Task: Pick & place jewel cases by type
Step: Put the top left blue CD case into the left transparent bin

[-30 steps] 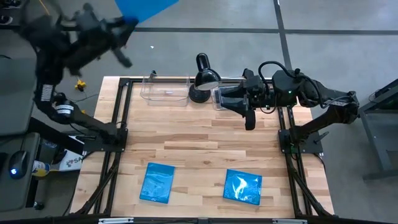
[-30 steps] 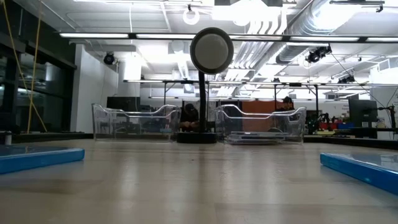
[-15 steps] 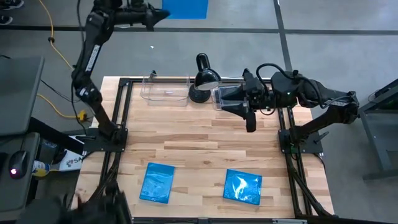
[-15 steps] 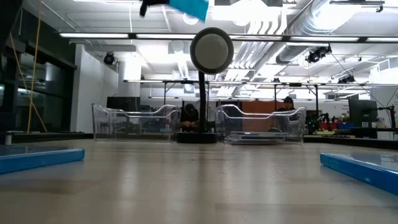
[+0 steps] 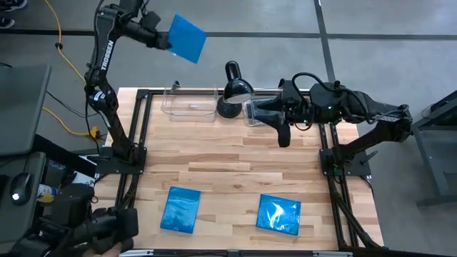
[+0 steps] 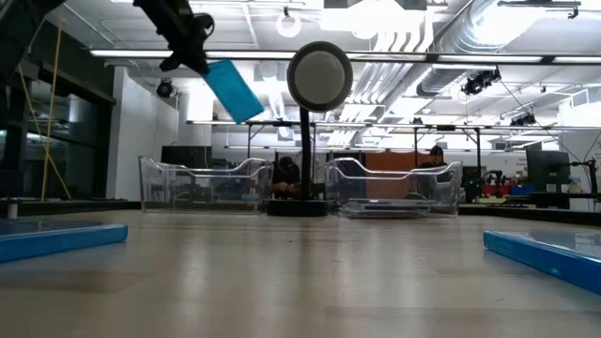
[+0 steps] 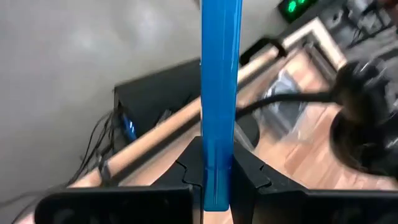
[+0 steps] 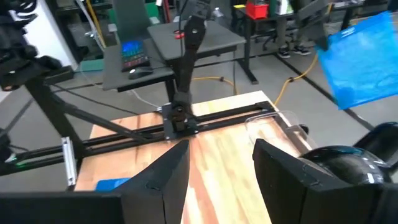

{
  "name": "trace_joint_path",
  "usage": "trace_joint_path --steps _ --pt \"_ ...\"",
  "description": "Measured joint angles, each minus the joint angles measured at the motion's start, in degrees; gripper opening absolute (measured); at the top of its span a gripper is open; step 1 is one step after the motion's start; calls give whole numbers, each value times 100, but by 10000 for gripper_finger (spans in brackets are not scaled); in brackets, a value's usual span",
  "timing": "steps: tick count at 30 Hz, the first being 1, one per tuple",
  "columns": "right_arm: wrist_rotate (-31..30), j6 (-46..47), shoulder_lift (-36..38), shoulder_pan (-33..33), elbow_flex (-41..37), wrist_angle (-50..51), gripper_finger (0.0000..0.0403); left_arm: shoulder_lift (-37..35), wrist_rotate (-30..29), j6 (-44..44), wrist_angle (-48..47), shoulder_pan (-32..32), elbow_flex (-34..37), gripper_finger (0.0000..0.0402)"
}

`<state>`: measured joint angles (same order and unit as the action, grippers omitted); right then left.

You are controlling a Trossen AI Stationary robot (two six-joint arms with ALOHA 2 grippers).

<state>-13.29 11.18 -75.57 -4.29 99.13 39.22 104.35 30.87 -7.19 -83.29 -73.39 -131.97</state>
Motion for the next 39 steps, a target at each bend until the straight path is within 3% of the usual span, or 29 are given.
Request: trace_joint_path --steps 10,15,18,27,39 --pt "-118 58 -26 0 0 -1 161 -13 -50 -661 -671 -296 30 27" --pt "-106 144 -105 -29 0 -2 161 -63 74 -648 -661 -273 468 27" --pt "-129 144 -138 -98 0 0 161 -219 311 -655 -682 -264 964 27" --pt "-132 148 -168 -220 -2 123 161 -1340 79 -584 -213 -223 3155 27" --pt "-4 77 -168 -225 -2 225 161 -3185 -12 1731 2150 391 6180 27"
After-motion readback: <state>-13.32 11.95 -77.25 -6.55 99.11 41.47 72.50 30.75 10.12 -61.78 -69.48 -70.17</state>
